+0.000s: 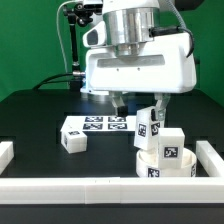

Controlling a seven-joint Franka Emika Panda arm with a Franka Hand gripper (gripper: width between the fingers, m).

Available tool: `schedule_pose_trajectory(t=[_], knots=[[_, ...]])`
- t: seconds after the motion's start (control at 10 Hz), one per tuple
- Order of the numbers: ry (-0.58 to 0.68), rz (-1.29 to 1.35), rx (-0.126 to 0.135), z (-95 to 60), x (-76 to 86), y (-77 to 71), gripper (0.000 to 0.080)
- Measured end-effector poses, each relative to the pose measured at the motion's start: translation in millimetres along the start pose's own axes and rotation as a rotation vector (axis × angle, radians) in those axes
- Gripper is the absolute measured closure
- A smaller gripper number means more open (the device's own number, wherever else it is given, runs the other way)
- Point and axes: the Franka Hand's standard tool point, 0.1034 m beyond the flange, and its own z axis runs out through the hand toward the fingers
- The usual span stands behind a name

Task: Assemble stool

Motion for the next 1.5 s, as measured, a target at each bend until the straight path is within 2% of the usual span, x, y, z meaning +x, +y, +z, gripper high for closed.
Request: schedule_pose_trajectory(t=[0.3,0.7,0.8,0.9,1.0,1.1,1.5], knots=[[-0.010,0.120,-0.002,4.0,-13.0,-3.2,0.0150],[-0.011,0.109,-0.003,4.6,-14.5,-3.4,0.0150],[-0.009,0.101,-0.001,3.7,-13.6,-4.6,0.0282],[-0.009,0.091,-0.002,4.3,-12.9,-4.0,0.0282],[-0.008,0.084,-0.004,6.5,-12.2,-2.4,0.0421],[-0.005,0.076,-0.002,6.5,-11.4,-2.7,0.0463],[-0.006,0.093,0.000,6.5,-11.7,-3.0,0.0462]])
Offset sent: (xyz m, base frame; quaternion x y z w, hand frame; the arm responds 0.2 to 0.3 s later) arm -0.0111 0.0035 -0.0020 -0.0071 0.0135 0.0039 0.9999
